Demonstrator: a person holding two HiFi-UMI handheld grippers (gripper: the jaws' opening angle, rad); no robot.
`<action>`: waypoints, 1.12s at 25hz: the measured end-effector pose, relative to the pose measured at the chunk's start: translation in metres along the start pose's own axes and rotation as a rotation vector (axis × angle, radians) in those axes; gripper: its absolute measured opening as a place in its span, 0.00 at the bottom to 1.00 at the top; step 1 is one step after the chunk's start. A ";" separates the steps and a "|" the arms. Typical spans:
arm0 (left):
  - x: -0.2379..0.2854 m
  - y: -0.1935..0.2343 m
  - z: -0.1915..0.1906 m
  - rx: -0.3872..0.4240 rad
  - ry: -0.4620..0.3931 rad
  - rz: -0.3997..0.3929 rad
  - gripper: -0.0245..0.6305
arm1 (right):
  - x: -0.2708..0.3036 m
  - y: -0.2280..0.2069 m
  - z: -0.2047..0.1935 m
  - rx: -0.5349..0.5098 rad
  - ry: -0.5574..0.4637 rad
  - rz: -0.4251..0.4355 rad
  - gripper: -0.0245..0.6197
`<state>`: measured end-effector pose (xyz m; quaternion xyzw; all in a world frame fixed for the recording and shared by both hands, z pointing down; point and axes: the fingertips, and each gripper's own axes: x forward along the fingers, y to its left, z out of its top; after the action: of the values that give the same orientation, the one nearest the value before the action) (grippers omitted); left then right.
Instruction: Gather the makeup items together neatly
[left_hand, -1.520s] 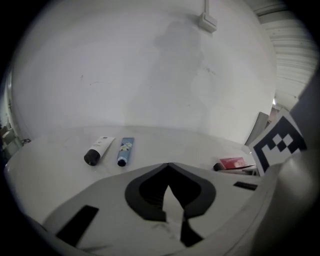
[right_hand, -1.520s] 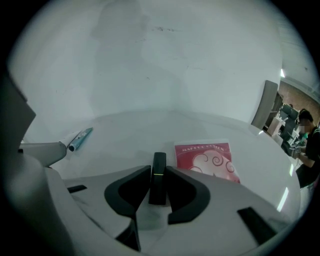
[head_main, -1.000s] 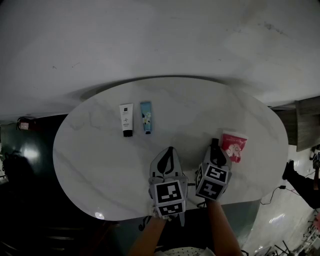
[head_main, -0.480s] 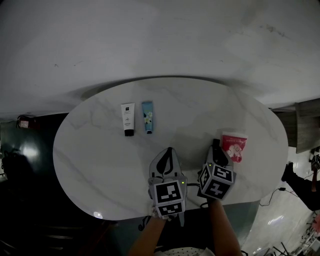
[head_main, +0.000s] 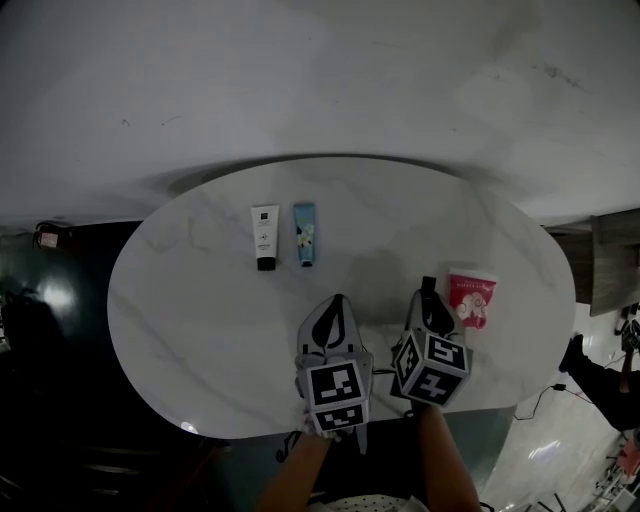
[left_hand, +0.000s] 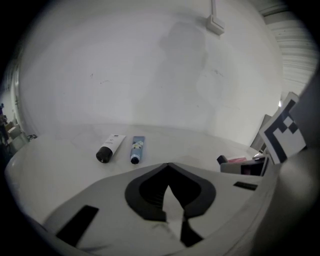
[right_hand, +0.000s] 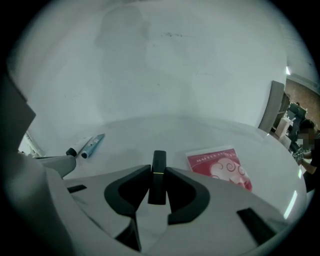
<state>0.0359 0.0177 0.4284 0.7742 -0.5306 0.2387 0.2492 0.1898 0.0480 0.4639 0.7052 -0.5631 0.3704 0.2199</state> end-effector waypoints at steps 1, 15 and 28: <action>0.000 0.002 0.001 -0.002 -0.003 0.003 0.08 | -0.001 0.003 0.003 0.001 -0.005 0.008 0.22; -0.010 0.041 0.019 -0.046 -0.056 0.069 0.08 | 0.000 0.060 0.043 -0.058 -0.047 0.096 0.22; -0.010 0.074 0.022 -0.093 -0.065 0.118 0.08 | 0.021 0.108 0.061 -0.110 -0.037 0.156 0.22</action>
<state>-0.0348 -0.0124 0.4148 0.7365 -0.5937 0.2030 0.2529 0.1053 -0.0391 0.4302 0.6527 -0.6399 0.3417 0.2184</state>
